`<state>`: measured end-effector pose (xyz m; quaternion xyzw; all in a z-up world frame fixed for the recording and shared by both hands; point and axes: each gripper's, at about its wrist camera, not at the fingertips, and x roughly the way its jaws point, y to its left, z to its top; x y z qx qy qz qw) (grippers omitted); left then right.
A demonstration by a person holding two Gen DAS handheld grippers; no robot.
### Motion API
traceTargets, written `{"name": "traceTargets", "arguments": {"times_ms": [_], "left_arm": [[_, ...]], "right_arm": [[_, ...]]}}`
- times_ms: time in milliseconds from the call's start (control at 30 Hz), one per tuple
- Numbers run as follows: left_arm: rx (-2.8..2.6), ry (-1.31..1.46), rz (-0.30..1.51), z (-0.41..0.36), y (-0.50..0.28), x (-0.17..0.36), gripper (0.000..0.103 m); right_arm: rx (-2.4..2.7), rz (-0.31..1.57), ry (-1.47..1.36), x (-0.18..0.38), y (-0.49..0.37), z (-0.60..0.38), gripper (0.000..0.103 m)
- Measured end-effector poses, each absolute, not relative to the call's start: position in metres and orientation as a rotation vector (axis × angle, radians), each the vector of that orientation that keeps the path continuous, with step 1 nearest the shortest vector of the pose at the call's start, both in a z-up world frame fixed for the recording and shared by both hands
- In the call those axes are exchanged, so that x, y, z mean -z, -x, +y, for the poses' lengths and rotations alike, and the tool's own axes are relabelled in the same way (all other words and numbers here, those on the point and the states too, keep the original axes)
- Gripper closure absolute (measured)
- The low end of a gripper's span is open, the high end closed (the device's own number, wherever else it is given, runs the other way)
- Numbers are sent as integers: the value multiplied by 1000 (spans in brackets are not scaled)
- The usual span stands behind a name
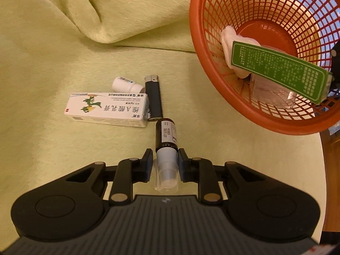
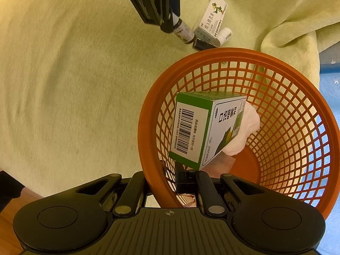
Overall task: Organize objects
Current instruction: 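Close the left tool on the dropper bottle and lift it, then carry the dropper bottle over the basket and open the left tool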
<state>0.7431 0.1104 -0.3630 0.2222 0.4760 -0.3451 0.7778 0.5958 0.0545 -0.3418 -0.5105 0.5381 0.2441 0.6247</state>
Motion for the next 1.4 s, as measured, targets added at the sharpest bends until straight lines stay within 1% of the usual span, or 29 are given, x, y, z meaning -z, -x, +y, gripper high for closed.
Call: {"name": "traceTargets", "arguments": {"times_ms": [200, 467, 700, 833, 1400], "left_arm": [[759, -474, 1014, 117, -737, 344, 83], [807, -475, 961, 116, -738, 305, 83], [865, -471, 911, 103, -737, 274, 83], [903, -474, 889, 90, -735, 260, 86], [1006, -428, 844, 40, -737, 238, 85]], "right_arm": [[-560, 1233, 1177, 342, -594, 55, 98], [-558, 1232, 1176, 343, -593, 55, 98], [-558, 1232, 1175, 343, -593, 56, 98], [-559, 1233, 1174, 343, -593, 55, 98], [-559, 1229, 1158, 342, -597, 54, 99]]}}
